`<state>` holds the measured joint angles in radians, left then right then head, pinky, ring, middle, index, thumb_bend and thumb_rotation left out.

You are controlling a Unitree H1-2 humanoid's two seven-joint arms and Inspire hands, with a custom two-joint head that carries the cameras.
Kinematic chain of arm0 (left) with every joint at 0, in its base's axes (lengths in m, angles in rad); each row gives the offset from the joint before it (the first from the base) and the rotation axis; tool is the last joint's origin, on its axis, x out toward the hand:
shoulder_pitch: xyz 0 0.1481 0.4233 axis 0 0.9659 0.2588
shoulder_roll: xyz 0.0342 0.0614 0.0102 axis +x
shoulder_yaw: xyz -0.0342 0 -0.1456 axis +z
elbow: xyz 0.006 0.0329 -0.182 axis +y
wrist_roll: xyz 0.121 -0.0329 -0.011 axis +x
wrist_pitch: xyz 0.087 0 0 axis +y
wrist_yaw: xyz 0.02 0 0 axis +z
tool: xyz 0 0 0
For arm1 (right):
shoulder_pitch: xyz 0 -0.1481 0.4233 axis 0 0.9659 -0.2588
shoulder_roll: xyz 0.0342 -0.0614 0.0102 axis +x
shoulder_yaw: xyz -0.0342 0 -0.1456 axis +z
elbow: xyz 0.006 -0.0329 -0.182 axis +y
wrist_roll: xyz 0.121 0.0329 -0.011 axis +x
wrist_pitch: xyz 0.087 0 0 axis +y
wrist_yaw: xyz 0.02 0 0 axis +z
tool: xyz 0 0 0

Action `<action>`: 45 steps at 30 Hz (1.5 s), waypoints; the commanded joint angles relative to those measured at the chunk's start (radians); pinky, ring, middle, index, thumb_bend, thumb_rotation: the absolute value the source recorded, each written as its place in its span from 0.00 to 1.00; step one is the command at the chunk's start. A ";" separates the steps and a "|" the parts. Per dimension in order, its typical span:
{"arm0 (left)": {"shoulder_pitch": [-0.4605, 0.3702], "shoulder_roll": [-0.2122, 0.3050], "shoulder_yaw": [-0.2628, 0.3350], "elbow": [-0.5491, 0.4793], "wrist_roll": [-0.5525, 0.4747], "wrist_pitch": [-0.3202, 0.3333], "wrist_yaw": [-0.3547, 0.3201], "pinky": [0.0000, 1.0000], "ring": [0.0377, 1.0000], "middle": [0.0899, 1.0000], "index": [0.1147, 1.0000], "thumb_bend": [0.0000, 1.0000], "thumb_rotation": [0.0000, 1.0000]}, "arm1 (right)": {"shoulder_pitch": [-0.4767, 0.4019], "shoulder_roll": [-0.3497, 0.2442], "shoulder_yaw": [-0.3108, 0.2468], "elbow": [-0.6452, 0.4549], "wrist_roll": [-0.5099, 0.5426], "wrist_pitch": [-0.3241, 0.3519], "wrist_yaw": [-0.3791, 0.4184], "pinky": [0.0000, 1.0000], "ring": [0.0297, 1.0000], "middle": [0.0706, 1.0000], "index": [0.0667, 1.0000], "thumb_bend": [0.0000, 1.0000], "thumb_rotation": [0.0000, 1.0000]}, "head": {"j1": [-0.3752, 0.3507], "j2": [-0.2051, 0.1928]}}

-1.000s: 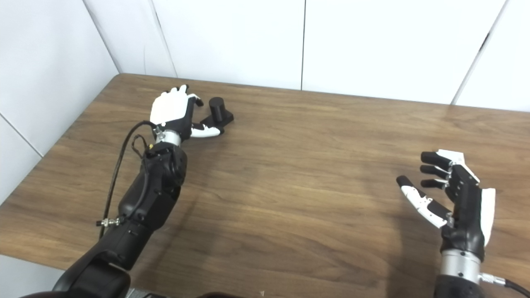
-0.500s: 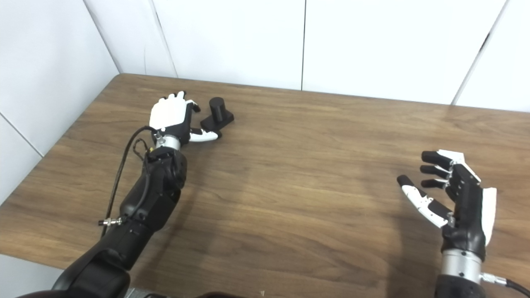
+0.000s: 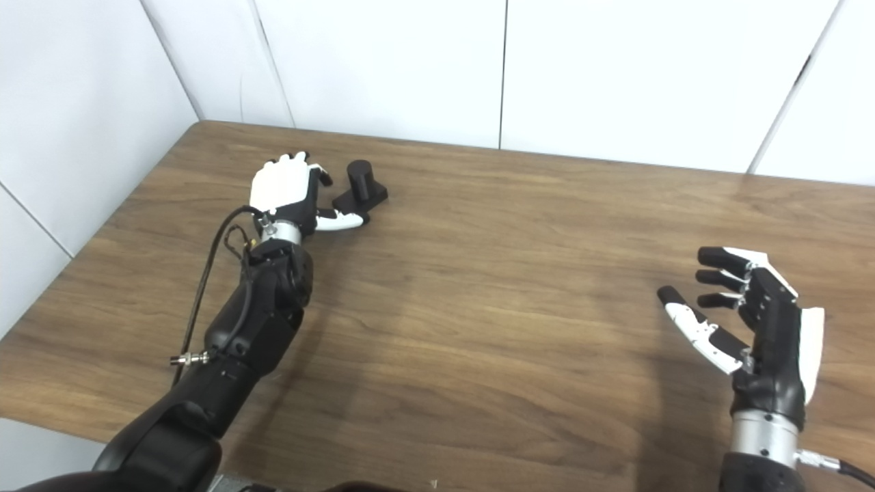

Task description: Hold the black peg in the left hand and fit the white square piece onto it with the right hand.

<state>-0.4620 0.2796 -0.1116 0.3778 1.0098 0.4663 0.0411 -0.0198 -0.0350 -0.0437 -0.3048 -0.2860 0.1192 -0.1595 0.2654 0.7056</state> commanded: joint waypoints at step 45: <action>-0.065 -0.035 -0.030 0.039 -0.082 0.000 0.096 0.90 0.92 0.90 0.60 0.78 0.37 | 0.000 0.032 0.000 -0.031 -0.019 -0.025 -0.021 0.47 0.60 0.64 0.46 0.50 0.12 | -0.022 0.014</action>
<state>-0.4848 0.2304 -0.1372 0.4064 0.9311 0.4657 0.0998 -0.0029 -0.0068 -0.0434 -0.3039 -0.3015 0.1226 -0.1726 0.2424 0.7194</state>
